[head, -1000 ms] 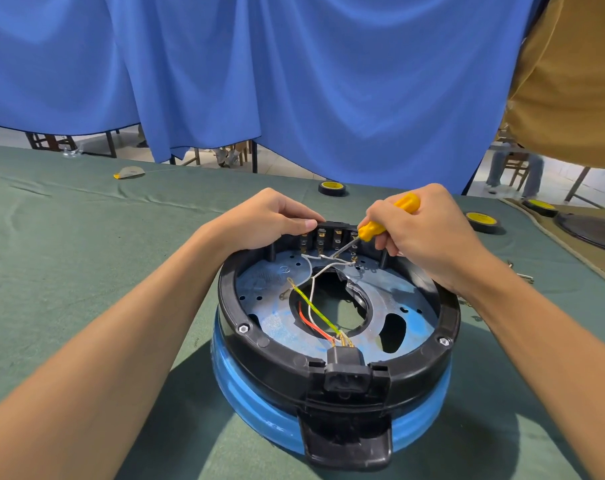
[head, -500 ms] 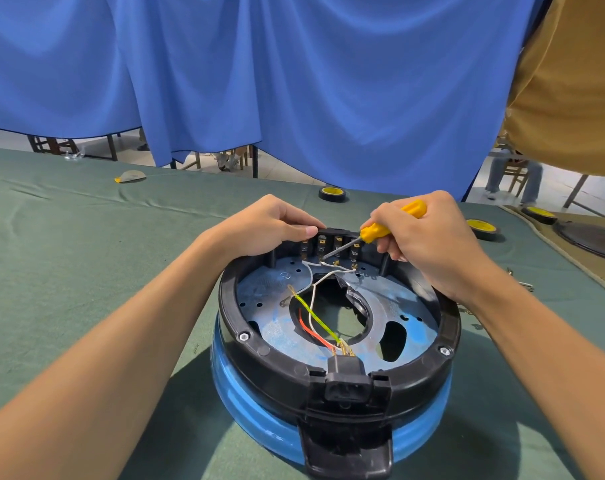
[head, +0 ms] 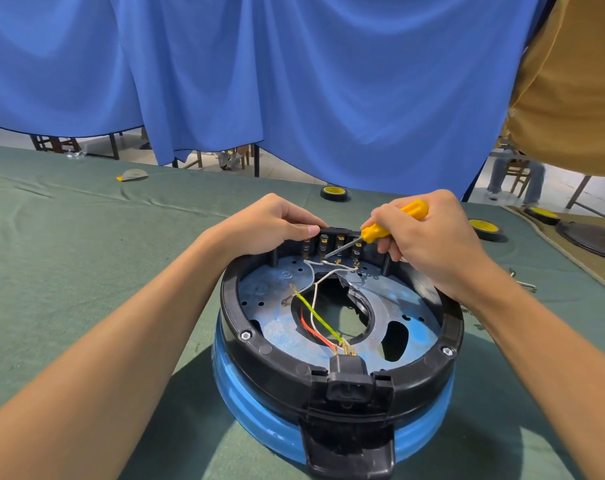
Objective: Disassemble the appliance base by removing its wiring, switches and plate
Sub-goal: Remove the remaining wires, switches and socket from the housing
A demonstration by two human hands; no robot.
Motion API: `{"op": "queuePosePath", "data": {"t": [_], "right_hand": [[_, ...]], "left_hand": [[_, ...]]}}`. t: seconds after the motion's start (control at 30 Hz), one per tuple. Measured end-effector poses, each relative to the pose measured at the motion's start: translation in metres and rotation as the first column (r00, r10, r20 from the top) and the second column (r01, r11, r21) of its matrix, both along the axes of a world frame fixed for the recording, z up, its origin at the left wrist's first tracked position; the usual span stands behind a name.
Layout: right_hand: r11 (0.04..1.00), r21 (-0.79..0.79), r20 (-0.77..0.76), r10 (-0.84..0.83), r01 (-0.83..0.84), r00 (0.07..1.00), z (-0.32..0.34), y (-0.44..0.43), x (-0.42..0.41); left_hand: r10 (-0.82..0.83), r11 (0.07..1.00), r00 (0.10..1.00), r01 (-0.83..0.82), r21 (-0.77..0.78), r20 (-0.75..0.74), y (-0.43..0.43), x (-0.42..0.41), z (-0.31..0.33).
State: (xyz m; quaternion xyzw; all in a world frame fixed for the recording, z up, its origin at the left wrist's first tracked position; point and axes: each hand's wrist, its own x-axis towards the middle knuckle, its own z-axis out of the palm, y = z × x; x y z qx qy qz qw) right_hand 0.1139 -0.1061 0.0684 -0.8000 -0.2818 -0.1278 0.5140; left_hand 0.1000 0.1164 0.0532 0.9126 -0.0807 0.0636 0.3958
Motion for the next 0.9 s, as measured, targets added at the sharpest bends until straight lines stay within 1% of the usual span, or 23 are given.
{"op": "queuePosePath", "data": {"t": [0.1,0.23,0.3,0.37,0.5,0.53,0.6,0.63,0.77,0.9], "right_hand": [[0.999,0.048,-0.018,-0.02,0.021,1.0,-0.0013,-0.0003,0.0022],[1.0,0.008,-0.041,0.017,-0.017,0.999,-0.0015,0.0001,0.0013],[1.0,0.021,-0.064,0.014,-0.013,0.998,-0.0013,0.0007,0.0022],[0.999,0.046,-0.11,0.014,-0.009,0.994,-0.0001,0.0017,0.0032],[0.994,0.107,-0.256,0.046,-0.019,0.966,0.0063,0.0046,0.0055],[0.995,0.094,-0.266,0.054,-0.029,0.962,0.007,0.0057,0.0053],[0.999,0.048,-0.228,0.033,-0.023,0.973,0.0057,0.008,0.0036],[0.999,0.051,-0.21,0.023,-0.012,0.977,0.0045,0.0088,0.0024],[0.98,0.198,-0.253,0.046,0.005,0.966,0.0036,0.0055,0.0027],[0.966,0.252,-0.259,0.02,0.048,0.966,0.0026,0.0032,0.0054]], "left_hand": [[0.0,1.0,1.0,0.0,-0.002,0.0,0.0003,0.0008,-0.0006],[-0.002,1.0,1.0,0.002,-0.016,0.004,0.0004,0.0006,-0.0011],[0.001,1.0,1.0,-0.001,-0.01,0.003,0.0004,0.0008,-0.0009],[0.002,1.0,1.0,-0.002,-0.012,0.005,0.0007,0.001,-0.0012],[-0.002,1.0,1.0,0.002,-0.028,0.004,0.0007,0.001,-0.001],[-0.004,1.0,1.0,0.004,-0.019,0.004,0.0006,0.001,-0.0009],[-0.006,1.0,1.0,0.006,-0.006,0.0,0.0003,0.001,-0.0005],[-0.006,1.0,1.0,0.006,-0.007,-0.001,0.0002,0.0007,-0.0006],[-0.001,1.0,1.0,0.001,-0.013,-0.002,0.0002,-0.0001,-0.0008],[0.0,1.0,1.0,0.0,-0.015,0.002,0.0001,0.0002,-0.0007]]}}
